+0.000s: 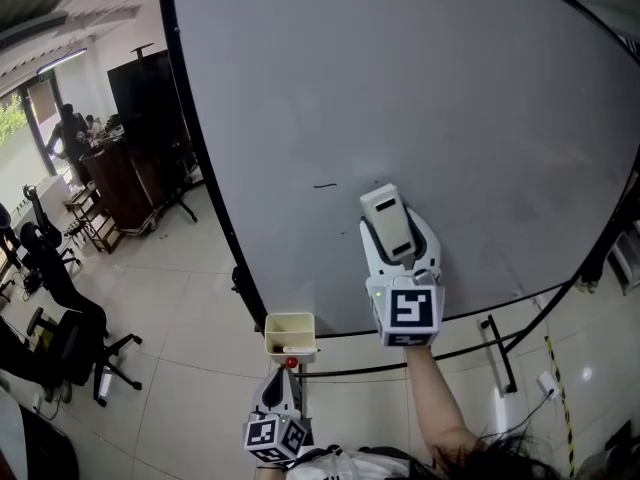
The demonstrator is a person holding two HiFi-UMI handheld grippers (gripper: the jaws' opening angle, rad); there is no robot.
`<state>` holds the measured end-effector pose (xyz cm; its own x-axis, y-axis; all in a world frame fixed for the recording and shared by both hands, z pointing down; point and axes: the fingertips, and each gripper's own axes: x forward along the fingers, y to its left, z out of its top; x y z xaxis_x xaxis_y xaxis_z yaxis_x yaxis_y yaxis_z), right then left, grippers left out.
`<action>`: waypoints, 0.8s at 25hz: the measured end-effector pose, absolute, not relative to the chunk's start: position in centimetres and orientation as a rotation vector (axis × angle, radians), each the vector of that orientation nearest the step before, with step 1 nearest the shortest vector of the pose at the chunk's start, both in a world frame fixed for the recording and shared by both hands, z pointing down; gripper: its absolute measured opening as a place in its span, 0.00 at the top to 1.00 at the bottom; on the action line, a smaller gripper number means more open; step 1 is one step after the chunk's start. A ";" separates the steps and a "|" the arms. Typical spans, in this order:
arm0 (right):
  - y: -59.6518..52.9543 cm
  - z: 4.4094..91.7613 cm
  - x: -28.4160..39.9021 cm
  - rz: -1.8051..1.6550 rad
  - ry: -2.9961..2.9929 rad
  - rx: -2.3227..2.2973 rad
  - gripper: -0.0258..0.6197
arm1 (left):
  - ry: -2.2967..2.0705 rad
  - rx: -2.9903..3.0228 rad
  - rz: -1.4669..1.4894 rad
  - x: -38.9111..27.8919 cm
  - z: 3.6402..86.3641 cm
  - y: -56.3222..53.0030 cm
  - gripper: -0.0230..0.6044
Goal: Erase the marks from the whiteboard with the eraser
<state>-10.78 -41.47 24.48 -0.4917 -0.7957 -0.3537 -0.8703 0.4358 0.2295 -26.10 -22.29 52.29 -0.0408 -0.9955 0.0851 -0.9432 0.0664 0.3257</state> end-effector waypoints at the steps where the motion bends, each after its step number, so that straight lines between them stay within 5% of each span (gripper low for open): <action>1: -42.4 23.2 -9.0 0.547 2.463 -1.512 0.52 | -2.060 1.951 -0.261 -26.2 52.3 -22.4 1.00; 7: -44.4 20.6 -6.9 0.619 2.406 -1.735 0.52 | -2.034 1.964 -0.274 -25.8 52.1 -23.1 1.00; 15: -41.2 29.8 -19.7 0.949 2.775 -1.631 0.53 | -2.022 1.974 -0.283 -25.9 52.0 -22.6 1.00; 20: -41.1 32.0 -21.7 0.907 2.848 -1.579 0.53 | -2.035 1.969 -0.292 -26.8 51.9 -21.1 1.00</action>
